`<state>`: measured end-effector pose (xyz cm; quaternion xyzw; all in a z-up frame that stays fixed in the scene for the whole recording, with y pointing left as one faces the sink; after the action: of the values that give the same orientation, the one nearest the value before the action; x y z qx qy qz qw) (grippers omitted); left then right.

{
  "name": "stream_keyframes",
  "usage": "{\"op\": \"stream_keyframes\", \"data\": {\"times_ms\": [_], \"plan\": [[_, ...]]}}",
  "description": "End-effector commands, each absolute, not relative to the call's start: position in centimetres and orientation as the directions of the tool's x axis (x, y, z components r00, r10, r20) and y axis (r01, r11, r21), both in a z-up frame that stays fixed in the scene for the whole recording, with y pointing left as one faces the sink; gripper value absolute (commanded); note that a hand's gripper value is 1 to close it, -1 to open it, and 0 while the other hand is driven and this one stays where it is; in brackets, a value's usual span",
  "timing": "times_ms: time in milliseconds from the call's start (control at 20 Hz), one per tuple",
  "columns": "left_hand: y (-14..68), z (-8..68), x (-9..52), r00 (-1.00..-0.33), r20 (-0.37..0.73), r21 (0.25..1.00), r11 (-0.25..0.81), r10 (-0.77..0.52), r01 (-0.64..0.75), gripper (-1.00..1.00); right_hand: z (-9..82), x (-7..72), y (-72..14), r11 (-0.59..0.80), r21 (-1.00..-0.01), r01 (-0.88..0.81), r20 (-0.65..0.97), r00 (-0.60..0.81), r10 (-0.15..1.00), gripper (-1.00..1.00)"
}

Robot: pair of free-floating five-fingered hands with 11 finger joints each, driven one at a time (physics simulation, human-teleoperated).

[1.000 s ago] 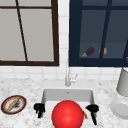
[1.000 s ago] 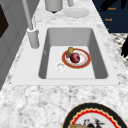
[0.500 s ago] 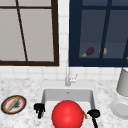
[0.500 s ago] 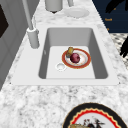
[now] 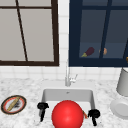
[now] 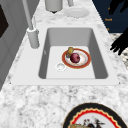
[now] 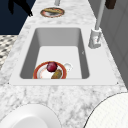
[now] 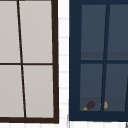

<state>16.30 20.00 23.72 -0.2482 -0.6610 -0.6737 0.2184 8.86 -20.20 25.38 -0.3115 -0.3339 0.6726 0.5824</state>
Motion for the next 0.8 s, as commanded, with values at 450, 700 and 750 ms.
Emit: {"op": "stream_keyframes", "data": {"times_ms": [450, 700, 750], "plan": [[12.6, 24.3, 18.3, -0.763, 0.647, 0.76, -0.089, 0.009, 0.644, -1.0, 25.4, 8.9, -20.2, -0.095, -0.814, -0.573, -0.028, -0.124, 0.992, 0.0], [10.3, 24.2, 19.4, -0.765, 0.644, 0.763, -0.098, 0.026, 0.639, -1.0, 25.4, 8.9, -20.2, -0.094, -0.814, -0.573, -0.027, -0.124, 0.992, 0.0], [9.7, 24.2, 19.8, -0.775, 0.631, 0.774, -0.097, 0.04, 0.625, -1.0, 25.4, 8.9, -20.2, -0.094, -0.814, -0.573, -0.027, -0.123, 0.992, 0.0]]}}
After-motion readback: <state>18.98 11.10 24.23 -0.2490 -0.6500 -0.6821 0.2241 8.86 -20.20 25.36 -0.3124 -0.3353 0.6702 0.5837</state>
